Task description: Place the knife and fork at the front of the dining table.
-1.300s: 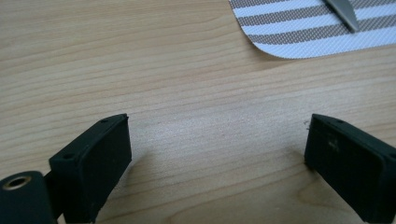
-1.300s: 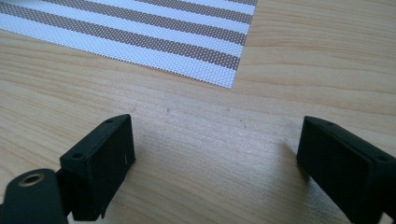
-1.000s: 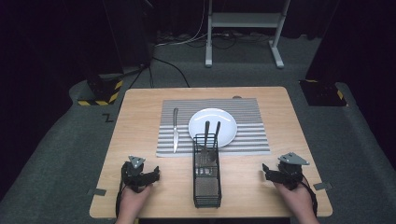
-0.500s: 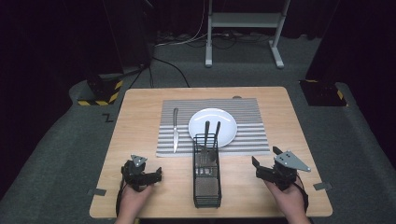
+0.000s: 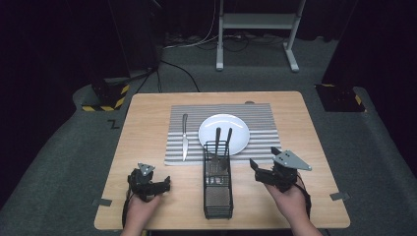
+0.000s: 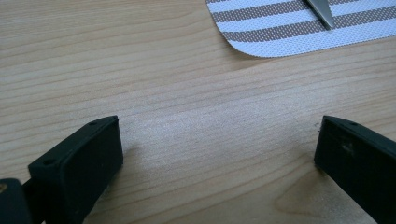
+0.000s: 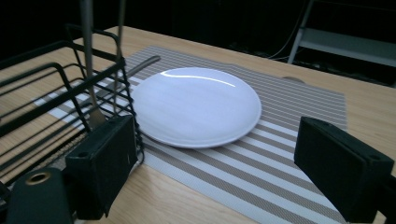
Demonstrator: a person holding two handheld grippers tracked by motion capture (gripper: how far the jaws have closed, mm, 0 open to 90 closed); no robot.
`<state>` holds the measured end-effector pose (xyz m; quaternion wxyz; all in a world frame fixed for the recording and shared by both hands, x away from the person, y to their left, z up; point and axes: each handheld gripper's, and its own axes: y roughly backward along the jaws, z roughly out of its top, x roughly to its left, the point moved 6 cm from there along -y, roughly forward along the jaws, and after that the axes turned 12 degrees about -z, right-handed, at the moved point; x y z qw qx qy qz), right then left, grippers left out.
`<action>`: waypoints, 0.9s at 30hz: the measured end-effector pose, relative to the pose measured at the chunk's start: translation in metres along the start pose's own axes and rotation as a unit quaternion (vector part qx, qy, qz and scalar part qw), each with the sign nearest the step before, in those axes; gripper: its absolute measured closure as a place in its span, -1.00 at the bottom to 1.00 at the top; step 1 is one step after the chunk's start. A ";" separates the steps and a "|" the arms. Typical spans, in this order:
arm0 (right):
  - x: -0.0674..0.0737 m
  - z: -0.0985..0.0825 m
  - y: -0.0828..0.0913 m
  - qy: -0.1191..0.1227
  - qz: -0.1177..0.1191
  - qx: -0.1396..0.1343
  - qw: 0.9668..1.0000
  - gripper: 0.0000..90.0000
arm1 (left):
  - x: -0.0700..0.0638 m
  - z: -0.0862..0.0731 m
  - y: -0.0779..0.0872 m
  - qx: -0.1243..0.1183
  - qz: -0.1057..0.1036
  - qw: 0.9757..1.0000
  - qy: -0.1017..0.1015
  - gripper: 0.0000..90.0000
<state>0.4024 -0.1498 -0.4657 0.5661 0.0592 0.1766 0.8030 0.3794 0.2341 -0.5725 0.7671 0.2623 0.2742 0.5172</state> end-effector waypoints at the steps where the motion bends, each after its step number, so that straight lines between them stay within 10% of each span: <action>1: 0.003 0.003 -0.002 -0.001 0.002 -0.002 1.000 -0.71 | 0.000 0.000 0.000 0.000 0.000 1.000 0.000 -0.97; 15: 0.038 0.040 -0.024 -0.004 0.031 -0.037 0.999 -0.63 | 0.000 0.000 0.000 0.001 -0.001 1.000 -0.001 -0.98; 27: 0.055 0.053 -0.040 -0.025 0.057 -0.069 0.996 0.23 | 0.000 0.000 0.000 0.001 -0.003 1.000 -0.001 -0.98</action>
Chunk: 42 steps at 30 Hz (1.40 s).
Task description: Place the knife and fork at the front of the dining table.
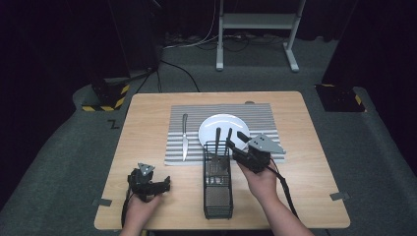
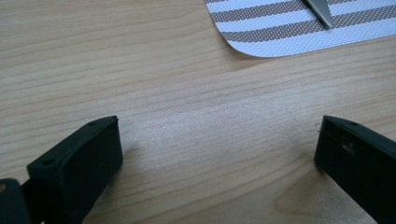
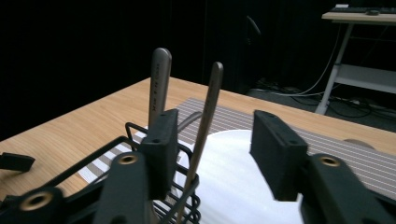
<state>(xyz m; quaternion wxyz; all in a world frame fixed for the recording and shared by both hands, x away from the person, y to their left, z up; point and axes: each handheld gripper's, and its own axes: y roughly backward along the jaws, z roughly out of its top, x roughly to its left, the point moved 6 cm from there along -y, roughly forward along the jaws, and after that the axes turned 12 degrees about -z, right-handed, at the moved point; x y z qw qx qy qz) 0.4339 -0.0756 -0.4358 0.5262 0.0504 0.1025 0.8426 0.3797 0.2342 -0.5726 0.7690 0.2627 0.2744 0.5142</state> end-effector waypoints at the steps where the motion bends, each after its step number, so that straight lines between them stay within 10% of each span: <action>1: 0.001 -0.001 -0.003 -0.002 -0.001 -0.001 1.000 0.34 | 0.000 0.000 0.000 0.000 0.000 1.000 0.000 -0.98; 23: 0.011 -0.010 -0.010 -0.028 0.022 -0.012 0.999 0.92 | 0.000 0.000 0.000 0.000 0.000 1.000 0.000 -0.98; 42: 0.023 0.036 0.033 -0.023 0.044 -0.092 0.994 0.97 | 0.000 0.000 0.000 0.001 0.001 1.000 -0.001 -0.98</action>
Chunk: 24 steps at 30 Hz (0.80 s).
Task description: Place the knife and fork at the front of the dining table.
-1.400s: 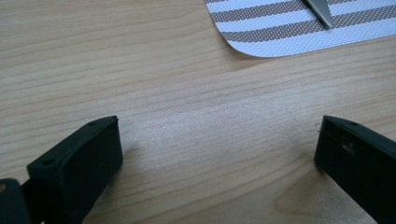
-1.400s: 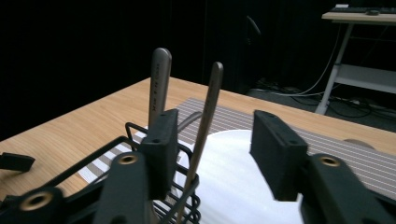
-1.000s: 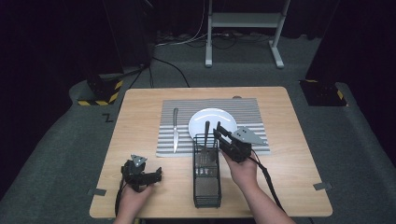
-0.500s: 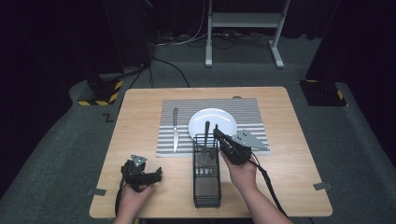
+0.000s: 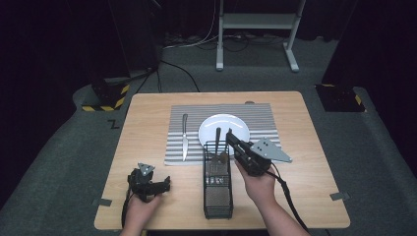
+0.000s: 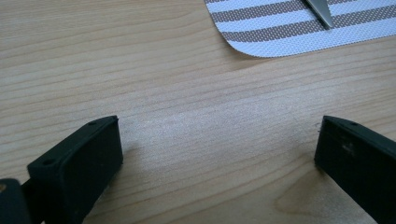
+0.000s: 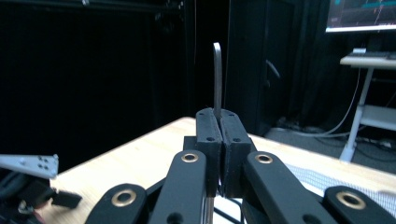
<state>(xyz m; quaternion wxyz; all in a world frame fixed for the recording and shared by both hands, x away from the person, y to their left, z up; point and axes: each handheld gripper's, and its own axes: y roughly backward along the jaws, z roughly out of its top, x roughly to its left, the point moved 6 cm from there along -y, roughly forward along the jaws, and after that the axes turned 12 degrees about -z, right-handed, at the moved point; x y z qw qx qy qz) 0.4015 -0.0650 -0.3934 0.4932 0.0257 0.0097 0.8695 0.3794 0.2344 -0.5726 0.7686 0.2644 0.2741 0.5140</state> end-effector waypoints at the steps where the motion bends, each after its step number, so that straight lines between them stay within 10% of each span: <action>1: 0.000 0.002 0.001 0.000 -0.001 -0.004 1.000 0.97 | 0.000 0.000 0.000 0.000 0.001 1.000 -0.001 -0.98; 12: 0.003 0.039 0.013 0.008 -0.001 -0.050 0.999 0.97 | -0.001 -0.002 0.001 0.001 -0.002 1.000 -0.002 -0.97; 24: -0.043 0.060 0.050 0.010 -0.056 -0.080 0.995 0.97 | -0.001 -0.002 0.002 -0.001 -0.002 1.000 -0.002 -0.97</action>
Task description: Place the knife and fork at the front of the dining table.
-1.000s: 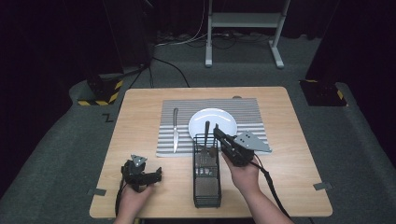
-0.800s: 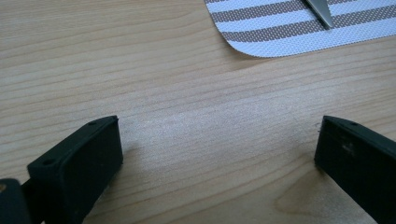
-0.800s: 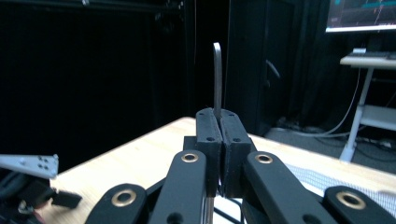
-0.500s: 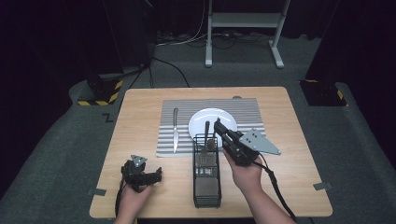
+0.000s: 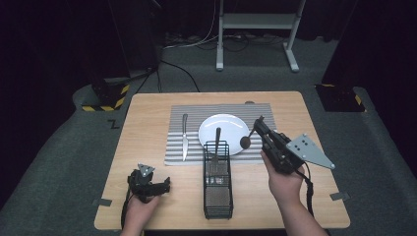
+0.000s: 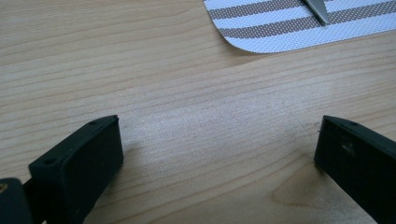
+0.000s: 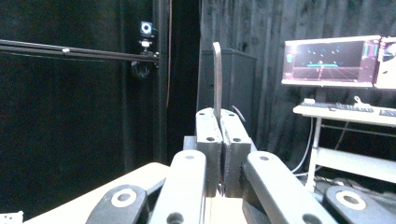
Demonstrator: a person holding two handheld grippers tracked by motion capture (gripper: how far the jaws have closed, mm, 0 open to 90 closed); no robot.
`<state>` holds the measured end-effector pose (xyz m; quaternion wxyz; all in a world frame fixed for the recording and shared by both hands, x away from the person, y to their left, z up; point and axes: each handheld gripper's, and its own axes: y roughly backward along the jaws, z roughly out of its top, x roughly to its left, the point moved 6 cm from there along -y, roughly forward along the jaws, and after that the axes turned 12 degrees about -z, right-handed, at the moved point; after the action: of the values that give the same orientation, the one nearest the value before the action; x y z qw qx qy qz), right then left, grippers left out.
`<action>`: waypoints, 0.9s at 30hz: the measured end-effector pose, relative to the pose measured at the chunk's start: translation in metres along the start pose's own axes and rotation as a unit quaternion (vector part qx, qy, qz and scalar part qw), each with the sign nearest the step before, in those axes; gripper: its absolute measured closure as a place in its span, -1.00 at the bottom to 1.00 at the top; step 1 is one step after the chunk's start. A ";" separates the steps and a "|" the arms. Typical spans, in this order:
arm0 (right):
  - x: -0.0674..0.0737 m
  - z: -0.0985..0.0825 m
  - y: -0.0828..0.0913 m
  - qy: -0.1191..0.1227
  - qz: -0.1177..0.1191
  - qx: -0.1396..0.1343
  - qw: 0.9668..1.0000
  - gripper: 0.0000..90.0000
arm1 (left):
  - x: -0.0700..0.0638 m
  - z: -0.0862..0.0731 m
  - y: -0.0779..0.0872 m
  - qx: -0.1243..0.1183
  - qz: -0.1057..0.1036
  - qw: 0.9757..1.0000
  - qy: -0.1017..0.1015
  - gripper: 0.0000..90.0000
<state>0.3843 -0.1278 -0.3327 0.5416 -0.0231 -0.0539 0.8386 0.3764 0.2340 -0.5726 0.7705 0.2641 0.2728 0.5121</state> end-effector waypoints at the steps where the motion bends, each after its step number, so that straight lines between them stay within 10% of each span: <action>1: 0.000 0.000 0.000 0.000 0.000 0.000 1.000 0.97 | 0.000 0.000 0.000 0.000 0.000 1.000 0.000 -0.97; 27: -0.035 -0.062 -0.003 0.014 -0.050 0.062 0.997 0.97 | 0.001 0.001 -0.001 0.001 -0.001 1.000 -0.003 -0.98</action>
<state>0.4076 -0.1540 -0.3949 0.5837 0.0020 0.0047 0.8120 0.3776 0.2341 -0.5727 0.7717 0.2665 0.2713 0.5097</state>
